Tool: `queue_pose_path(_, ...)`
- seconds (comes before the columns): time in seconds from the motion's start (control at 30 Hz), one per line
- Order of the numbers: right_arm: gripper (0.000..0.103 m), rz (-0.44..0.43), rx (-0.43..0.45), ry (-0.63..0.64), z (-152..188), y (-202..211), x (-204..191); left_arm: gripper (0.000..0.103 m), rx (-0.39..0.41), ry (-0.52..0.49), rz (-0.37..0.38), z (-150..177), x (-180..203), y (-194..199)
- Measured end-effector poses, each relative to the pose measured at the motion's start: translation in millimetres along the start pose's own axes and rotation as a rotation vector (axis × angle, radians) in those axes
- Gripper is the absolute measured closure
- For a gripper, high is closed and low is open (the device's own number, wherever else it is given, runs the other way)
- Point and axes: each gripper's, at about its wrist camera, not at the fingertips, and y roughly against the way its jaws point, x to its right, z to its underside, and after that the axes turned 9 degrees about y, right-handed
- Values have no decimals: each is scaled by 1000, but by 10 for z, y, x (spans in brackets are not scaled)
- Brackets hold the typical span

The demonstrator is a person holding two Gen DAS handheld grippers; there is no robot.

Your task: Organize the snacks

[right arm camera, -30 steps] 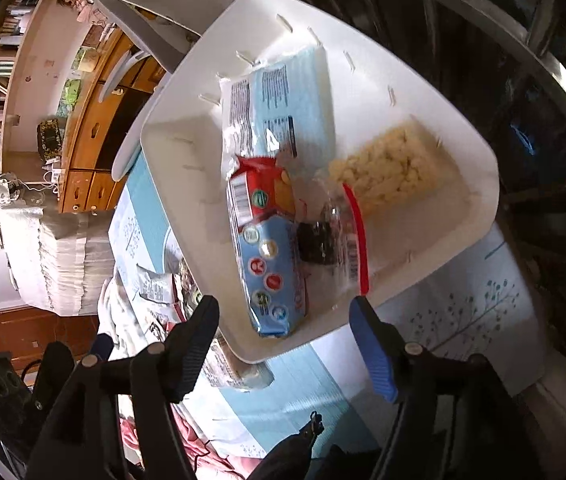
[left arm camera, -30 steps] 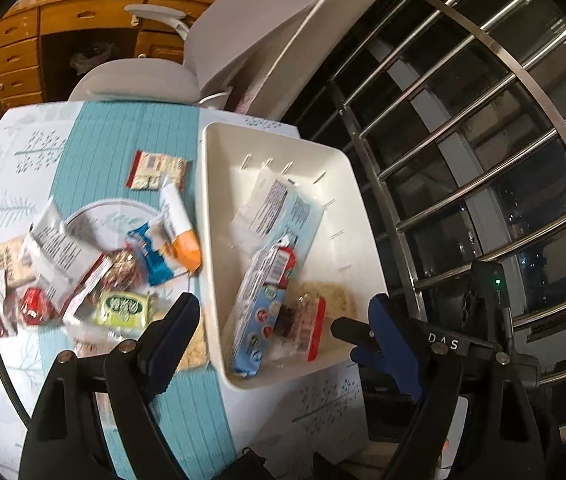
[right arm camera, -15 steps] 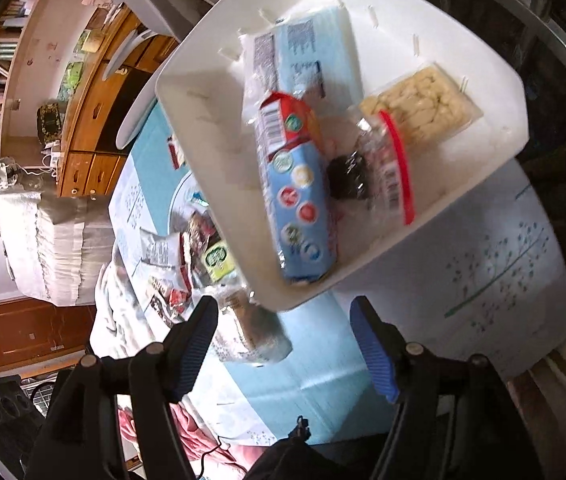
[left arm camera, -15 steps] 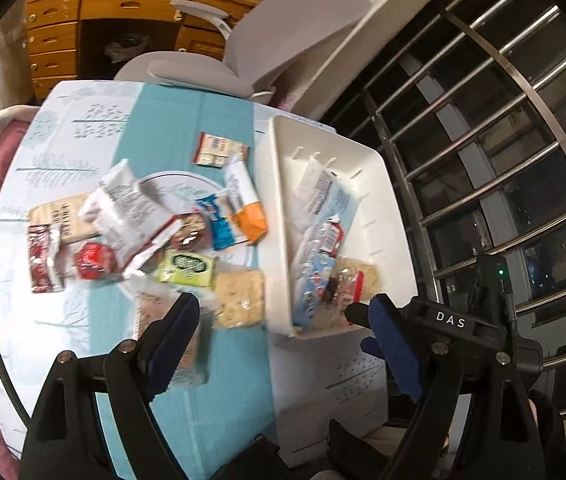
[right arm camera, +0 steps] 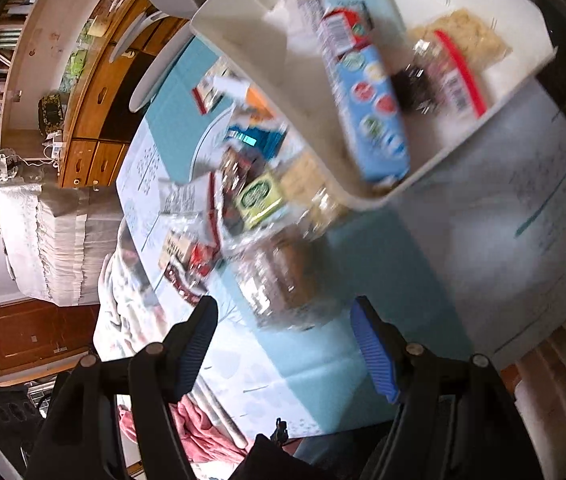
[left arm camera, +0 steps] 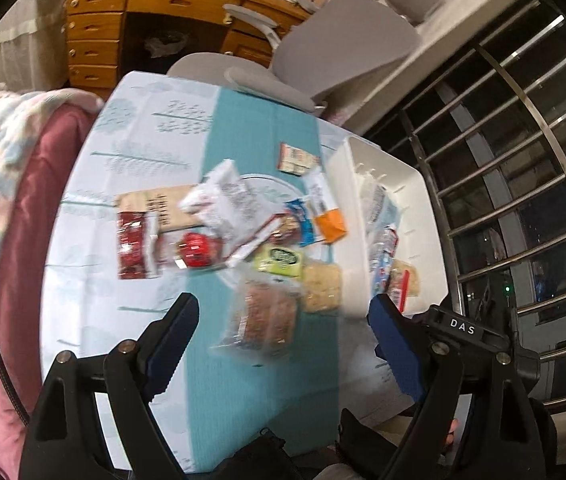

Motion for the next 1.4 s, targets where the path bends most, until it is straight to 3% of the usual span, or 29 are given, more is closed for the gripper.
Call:
queue_pose_path(0.4,34,23,24,-31,546,-456,-511,12,-52,-21,-2,-204,-804,318)
queue_pose_path(0.87,34,63,55,-120,978,-778,-660,12,-195,-91,-15,-551,-1289,104)
queue_pose_path(1.1,34,118,81,-35,1032,-805,-713,12,-235,-41,-37,-688,-1451,-148)
queue_pose_path(1.4,34,267,121,129,923,-864,-723,12,-317,-59,-116,-742,-1421,-622)
